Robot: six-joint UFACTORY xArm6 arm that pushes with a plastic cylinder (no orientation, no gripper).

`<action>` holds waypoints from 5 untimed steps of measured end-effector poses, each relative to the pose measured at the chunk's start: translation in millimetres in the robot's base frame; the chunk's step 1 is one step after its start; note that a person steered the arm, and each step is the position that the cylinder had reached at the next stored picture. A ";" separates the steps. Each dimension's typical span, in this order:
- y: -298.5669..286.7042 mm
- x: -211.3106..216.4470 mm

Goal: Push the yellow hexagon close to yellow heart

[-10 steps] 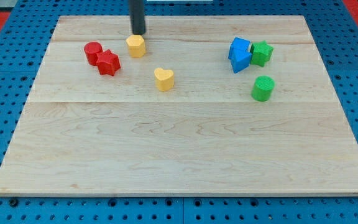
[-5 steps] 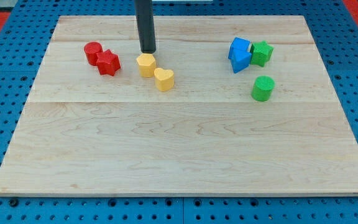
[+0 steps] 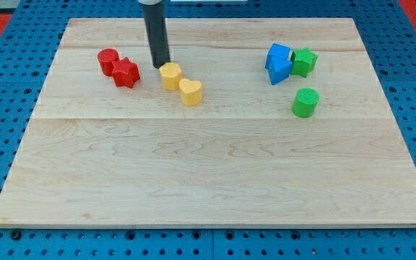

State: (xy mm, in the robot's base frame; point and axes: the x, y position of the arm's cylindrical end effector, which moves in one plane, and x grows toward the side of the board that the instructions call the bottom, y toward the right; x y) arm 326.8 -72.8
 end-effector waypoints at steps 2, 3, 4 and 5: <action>54.9 5.1; 93.6 5.2; 121.6 21.9; 134.8 41.2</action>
